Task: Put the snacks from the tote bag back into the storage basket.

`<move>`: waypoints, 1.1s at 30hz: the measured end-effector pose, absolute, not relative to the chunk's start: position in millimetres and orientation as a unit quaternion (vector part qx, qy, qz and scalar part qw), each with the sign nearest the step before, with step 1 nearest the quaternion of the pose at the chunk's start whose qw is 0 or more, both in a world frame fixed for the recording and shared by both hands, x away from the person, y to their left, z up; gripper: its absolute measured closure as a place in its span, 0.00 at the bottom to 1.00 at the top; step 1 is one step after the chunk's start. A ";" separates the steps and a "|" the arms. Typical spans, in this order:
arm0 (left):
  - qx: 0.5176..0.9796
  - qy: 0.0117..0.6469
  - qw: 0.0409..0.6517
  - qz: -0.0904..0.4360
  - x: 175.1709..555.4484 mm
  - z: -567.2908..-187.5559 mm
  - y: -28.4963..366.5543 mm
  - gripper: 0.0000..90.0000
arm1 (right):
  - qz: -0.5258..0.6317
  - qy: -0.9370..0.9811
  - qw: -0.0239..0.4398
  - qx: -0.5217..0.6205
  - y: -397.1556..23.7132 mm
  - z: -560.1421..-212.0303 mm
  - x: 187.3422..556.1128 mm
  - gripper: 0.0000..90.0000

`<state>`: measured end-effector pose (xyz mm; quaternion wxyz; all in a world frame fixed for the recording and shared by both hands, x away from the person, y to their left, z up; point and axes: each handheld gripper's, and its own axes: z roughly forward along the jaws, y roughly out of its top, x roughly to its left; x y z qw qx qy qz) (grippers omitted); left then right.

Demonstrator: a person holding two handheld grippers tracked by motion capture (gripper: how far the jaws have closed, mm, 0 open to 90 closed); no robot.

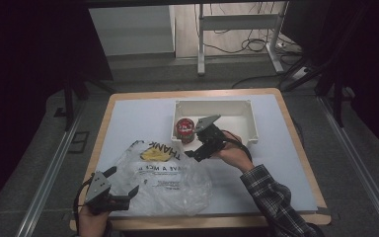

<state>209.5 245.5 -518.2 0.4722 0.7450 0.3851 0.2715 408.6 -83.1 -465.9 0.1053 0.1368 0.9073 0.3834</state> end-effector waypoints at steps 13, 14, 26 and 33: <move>0.744 0.385 0.475 0.270 209.2 -517.7 245.9 0.00 | 0.392 0.904 0.094 0.142 -87.3 -468.4 401.0 0.08; 0.744 0.384 0.475 0.270 209.2 -517.7 245.9 0.00 | 0.394 0.903 0.092 0.143 -88.0 -468.8 400.7 0.08; 0.744 0.384 0.476 0.269 208.9 -517.5 245.9 0.00 | 0.405 0.898 0.082 0.150 -99.4 -471.5 393.3 0.08; 0.744 0.384 0.477 0.269 208.9 -517.4 245.8 0.00 | 0.413 0.895 0.084 0.144 -104.0 -470.3 387.3 0.08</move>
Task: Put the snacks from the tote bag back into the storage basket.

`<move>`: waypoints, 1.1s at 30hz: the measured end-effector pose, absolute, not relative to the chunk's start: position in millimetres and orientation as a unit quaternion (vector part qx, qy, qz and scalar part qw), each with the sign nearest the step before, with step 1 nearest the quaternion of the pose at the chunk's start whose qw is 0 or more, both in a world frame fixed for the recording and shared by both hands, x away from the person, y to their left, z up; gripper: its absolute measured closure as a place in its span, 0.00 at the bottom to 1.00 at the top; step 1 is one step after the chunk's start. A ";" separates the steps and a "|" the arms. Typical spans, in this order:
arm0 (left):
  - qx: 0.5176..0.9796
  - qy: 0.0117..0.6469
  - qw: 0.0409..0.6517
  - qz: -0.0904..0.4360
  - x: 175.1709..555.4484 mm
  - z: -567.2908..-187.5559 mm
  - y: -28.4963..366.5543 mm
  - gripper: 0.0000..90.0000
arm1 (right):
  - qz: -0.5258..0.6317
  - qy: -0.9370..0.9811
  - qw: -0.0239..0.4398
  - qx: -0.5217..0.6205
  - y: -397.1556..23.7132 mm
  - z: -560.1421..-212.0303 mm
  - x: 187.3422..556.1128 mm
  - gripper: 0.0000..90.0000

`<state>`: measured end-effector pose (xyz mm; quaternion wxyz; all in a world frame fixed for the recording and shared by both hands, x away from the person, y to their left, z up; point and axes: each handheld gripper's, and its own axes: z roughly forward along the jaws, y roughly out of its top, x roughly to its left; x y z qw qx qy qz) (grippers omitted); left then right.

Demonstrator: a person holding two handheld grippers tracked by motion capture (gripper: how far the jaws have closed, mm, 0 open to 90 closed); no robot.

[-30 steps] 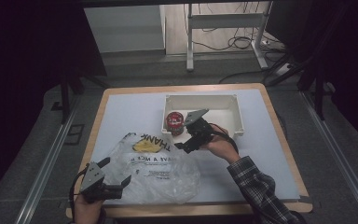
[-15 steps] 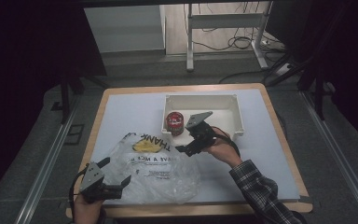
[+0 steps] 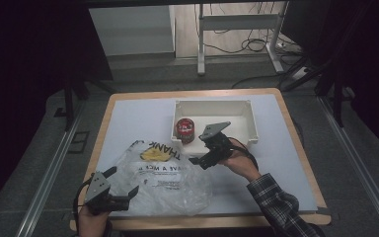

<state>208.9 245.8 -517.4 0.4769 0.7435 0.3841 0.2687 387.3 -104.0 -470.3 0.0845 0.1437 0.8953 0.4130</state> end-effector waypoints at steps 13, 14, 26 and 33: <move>0.742 0.385 0.478 0.268 208.7 -517.4 246.4 0.00 | 0.419 0.894 0.081 0.137 -108.9 -470.7 379.8 0.08; 0.742 0.385 0.479 0.268 208.7 -517.4 246.4 0.00 | 0.420 0.893 0.079 0.138 -109.4 -471.1 379.4 0.08; 0.742 0.386 0.479 0.268 208.7 -517.3 246.6 0.00 | 0.418 0.893 0.078 0.146 -116.7 -473.2 373.5 0.08; 0.742 0.385 0.479 0.268 208.6 -517.3 246.6 0.00 | 0.421 0.891 0.080 0.152 -122.8 -471.8 370.7 0.08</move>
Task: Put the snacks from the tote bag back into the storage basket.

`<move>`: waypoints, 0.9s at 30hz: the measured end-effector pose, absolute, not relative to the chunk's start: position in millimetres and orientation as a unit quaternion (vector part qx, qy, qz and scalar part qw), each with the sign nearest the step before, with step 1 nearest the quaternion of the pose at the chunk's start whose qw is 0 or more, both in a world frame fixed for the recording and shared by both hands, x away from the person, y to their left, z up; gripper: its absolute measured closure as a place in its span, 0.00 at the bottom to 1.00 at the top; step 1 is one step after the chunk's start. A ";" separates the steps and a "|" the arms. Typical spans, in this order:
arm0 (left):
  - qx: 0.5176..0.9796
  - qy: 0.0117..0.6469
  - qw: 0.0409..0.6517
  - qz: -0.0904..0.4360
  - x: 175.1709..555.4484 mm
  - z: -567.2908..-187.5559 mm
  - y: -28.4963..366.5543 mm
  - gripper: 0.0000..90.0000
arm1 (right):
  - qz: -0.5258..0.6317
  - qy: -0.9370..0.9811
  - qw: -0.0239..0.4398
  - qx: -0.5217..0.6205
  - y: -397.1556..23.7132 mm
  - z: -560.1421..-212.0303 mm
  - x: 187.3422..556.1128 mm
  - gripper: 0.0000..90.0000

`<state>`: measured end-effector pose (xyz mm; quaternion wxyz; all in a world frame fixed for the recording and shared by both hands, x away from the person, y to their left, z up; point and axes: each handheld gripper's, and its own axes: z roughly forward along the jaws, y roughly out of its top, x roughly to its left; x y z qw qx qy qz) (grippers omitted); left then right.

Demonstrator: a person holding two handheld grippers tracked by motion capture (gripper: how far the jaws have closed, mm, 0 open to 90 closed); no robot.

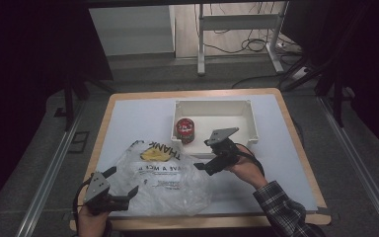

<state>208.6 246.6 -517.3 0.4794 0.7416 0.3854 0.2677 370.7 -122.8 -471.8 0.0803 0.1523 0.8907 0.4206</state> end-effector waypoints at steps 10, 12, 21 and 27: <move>0.741 0.385 0.480 0.268 208.6 -517.2 246.7 0.00 | 0.423 0.887 0.086 0.161 -131.3 -470.2 365.9 0.08; 0.741 0.385 0.480 0.268 208.6 -517.3 246.7 0.00 | 0.425 0.886 0.086 0.163 -132.9 -469.9 364.6 0.08; 0.742 0.385 0.480 0.267 208.7 -517.3 246.6 0.00 | 0.425 0.885 0.088 0.167 -138.3 -469.9 361.0 0.08; 0.741 0.386 0.480 0.267 208.7 -517.3 246.7 0.00 | 0.423 0.885 0.091 0.170 -141.8 -470.5 358.8 0.08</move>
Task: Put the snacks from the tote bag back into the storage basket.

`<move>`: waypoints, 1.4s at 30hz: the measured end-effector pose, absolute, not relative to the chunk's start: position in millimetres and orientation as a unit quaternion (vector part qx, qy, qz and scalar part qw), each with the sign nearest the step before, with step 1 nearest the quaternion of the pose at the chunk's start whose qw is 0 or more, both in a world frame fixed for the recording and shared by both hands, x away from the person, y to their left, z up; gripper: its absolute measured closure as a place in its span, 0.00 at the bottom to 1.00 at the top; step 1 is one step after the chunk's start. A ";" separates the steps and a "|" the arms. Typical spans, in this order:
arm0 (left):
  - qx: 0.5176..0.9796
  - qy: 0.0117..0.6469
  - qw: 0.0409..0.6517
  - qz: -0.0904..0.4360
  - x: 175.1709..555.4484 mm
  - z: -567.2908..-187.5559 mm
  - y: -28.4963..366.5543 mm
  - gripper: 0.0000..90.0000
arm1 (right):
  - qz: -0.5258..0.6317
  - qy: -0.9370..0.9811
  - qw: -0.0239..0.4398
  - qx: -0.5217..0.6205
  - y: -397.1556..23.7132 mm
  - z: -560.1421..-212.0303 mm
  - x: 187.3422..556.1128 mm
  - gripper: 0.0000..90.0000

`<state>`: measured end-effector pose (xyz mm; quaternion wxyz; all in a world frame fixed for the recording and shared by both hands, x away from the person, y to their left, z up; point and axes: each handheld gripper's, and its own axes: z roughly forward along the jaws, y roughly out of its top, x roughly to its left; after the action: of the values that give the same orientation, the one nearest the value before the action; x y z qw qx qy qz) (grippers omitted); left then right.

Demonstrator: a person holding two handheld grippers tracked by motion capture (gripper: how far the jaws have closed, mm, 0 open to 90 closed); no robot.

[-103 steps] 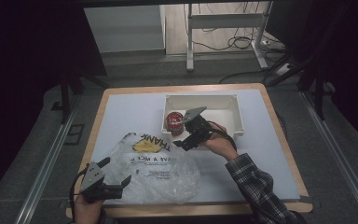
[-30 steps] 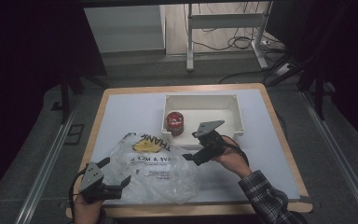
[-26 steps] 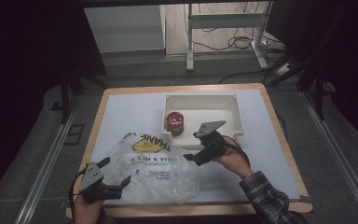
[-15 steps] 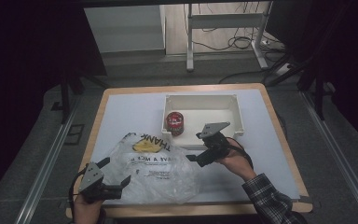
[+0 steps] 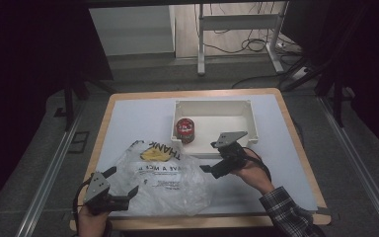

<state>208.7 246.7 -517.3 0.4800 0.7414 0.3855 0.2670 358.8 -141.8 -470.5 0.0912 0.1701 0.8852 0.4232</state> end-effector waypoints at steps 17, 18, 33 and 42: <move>0.742 0.385 0.480 0.267 208.7 -517.3 246.3 0.00 | 0.421 0.885 0.100 0.173 -153.5 -470.5 352.4 0.08; 0.742 0.385 0.480 0.267 208.7 -517.3 246.3 0.00 | 0.420 0.885 0.099 0.173 -154.1 -470.8 352.2 0.08; 0.743 0.384 0.478 0.267 208.7 -517.3 245.9 0.00 | 0.416 0.886 0.100 0.178 -161.3 -472.1 346.9 0.06; 0.743 0.384 0.478 0.267 208.7 -517.3 245.8 0.00 | 0.422 0.883 0.100 0.181 -166.3 -471.2 344.0 0.06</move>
<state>208.7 245.8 -517.3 0.4783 0.7432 0.3841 0.2669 344.0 -166.3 -471.2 0.1004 0.1810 0.8829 0.4215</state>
